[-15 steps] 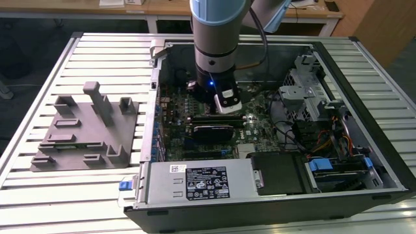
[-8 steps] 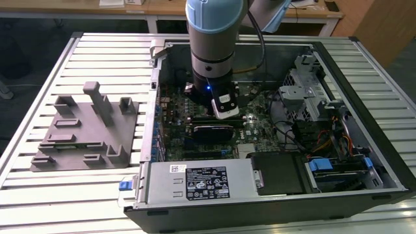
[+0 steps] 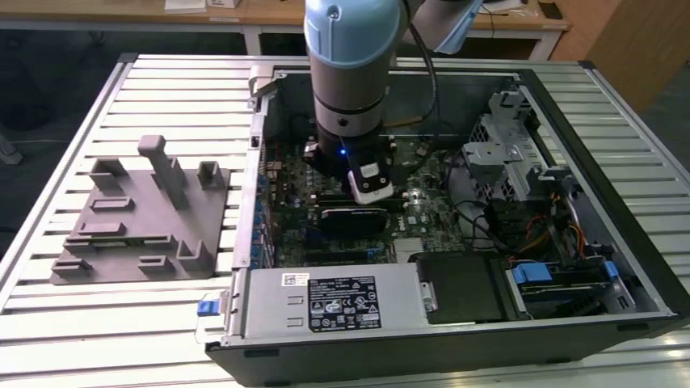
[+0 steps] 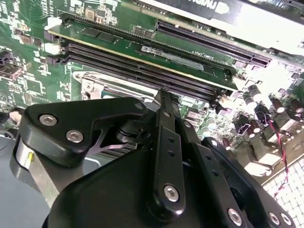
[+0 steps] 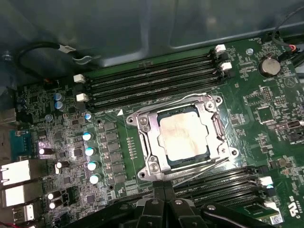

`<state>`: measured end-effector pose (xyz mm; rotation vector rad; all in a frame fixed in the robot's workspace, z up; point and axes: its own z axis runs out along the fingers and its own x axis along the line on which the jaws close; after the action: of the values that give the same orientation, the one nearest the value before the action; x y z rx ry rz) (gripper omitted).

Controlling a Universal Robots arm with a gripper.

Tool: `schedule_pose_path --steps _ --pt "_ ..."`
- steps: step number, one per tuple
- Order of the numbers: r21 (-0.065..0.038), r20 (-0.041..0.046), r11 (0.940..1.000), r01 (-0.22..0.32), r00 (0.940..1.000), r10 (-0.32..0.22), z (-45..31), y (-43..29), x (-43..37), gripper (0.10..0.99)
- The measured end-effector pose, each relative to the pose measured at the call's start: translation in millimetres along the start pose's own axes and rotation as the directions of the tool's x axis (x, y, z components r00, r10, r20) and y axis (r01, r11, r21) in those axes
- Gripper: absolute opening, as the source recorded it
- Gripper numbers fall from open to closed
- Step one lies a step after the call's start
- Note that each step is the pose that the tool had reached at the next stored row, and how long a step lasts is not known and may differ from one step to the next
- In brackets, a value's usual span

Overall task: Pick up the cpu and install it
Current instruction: 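Install the second cpu locking lever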

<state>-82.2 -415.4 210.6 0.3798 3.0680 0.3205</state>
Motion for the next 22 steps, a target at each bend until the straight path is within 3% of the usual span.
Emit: schedule_pose_path --steps 5,10,16,22 --pt "-0.009 -0.0034 0.9999 0.005 1.0000 -0.005 2.7 -3.8 0.4 0.106" --pt "-0.028 -0.0086 0.9996 0.007 0.9999 -0.007 5.4 -5.4 1.1 0.106" --pt "-0.041 -0.0118 0.9991 0.007 0.9999 -0.007 7.9 -6.9 5.0 0.106" --pt "-0.044 -0.0126 0.9990 0.007 0.9999 -0.007 10.6 -7.9 6.7 0.106"
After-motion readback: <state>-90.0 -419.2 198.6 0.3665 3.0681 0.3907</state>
